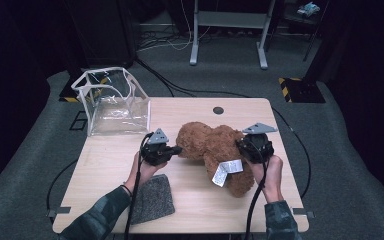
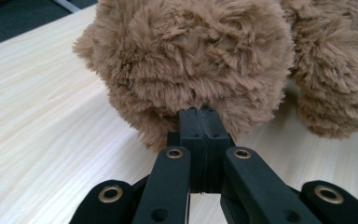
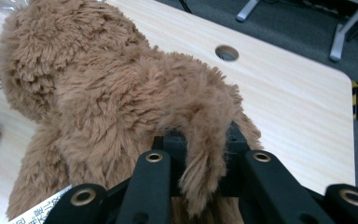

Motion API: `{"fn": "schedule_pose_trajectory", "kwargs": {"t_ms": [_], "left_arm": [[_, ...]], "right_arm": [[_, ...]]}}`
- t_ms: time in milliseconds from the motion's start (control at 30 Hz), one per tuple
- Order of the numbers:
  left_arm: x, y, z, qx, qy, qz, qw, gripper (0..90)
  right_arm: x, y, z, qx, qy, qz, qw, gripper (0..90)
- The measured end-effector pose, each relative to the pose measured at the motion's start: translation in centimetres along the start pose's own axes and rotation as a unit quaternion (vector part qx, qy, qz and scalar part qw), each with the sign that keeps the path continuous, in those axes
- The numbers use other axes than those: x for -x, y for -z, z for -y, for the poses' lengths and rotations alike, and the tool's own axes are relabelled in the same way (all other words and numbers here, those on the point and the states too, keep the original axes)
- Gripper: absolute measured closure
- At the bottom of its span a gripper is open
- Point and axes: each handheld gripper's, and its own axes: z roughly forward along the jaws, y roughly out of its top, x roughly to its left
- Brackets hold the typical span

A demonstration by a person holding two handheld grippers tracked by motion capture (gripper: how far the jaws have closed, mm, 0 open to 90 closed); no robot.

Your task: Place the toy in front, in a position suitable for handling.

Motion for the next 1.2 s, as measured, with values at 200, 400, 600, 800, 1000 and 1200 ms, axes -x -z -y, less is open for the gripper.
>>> {"fn": "schedule_pose_trajectory", "kwargs": {"t_ms": [200,400,600,800,1000,1200], "left_arm": [[-0.7,1.1,0.3,0.006,0.014,-0.023,0.9996,90.0],[-1.3,2.1,0.6,0.004,0.017,-0.047,0.9987,90.0],[-2.0,2.5,1.0,0.002,0.013,-0.072,0.9973,90.0],[-2.7,2.2,1.9,-0.018,0.017,-0.093,0.9953,90.0],[-3.0,2.1,3.0,-0.039,0.019,-0.11,0.993,90.0],[-3.1,1.8,4.2,-0.059,0.022,-0.099,0.9931,90.0]], "right_arm": [[-0.7,-1.4,-2.0,0.005,0.017,-0.007,0.9998,78.7],[-1.4,-3.0,-3.8,0.008,0.028,-0.021,0.9993,78.9],[-1.8,-4.5,-4.7,0.011,0.036,-0.03,0.9989,78.9],[-2.4,-6.8,-4.7,0.004,0.045,-0.036,0.9983,78.9],[-2.9,-9.0,-4.1,0.003,0.05,-0.053,0.9974,78.7],[-3.1,-10.9,-2.8,-0.02,0.023,-0.058,0.9978,77.4]]}}
